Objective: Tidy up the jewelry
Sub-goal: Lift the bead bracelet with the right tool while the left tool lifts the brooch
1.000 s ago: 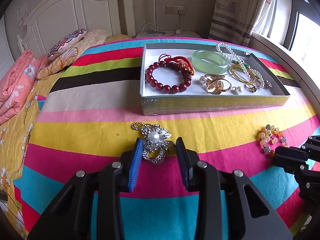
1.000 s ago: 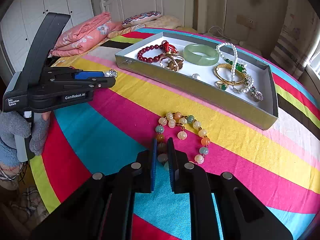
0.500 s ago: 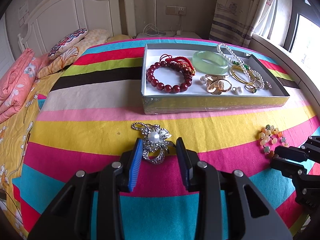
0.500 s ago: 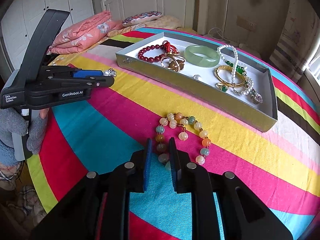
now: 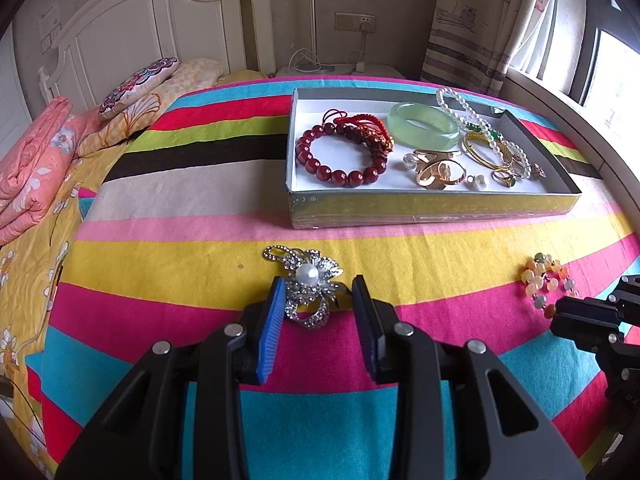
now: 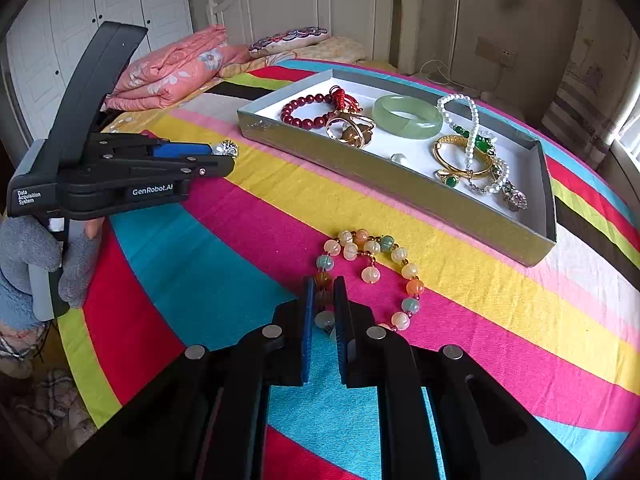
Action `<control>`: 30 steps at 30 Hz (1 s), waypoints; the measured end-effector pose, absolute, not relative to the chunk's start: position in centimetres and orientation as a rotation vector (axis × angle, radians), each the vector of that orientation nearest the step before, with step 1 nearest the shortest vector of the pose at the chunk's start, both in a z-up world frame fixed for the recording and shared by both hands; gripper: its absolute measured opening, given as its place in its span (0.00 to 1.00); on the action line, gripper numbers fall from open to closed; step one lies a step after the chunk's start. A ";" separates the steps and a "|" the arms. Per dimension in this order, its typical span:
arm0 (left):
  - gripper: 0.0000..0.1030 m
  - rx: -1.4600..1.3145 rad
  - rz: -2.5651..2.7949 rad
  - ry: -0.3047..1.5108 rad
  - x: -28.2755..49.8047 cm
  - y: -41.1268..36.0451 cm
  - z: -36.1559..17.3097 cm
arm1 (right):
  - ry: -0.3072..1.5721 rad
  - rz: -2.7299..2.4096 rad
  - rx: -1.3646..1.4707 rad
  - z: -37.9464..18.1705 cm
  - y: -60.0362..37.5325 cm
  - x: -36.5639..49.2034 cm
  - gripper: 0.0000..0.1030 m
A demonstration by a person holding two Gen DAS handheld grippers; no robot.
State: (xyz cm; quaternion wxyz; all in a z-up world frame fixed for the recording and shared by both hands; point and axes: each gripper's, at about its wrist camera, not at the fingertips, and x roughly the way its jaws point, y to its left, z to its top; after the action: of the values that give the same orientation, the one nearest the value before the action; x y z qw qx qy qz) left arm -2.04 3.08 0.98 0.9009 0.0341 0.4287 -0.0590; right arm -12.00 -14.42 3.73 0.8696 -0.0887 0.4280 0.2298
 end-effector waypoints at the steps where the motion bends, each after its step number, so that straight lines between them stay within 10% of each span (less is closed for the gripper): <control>1: 0.32 0.065 -0.121 0.887 -2.1 3.2 1.0 | 0.890 0.500 -0.165 3.9 -14.7 -12.1 0.11; 30: 0.32 0.185 -0.133 0.703 -9.0 0.2 6.6 | 0.734 0.577 0.108 10.2 -19.6 -15.4 0.11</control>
State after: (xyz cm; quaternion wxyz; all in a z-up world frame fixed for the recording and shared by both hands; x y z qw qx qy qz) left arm -8.96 0.23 6.65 0.9326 0.0906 0.3434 -0.0649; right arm -15.38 -19.63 10.25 0.8917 0.0518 0.3535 0.2780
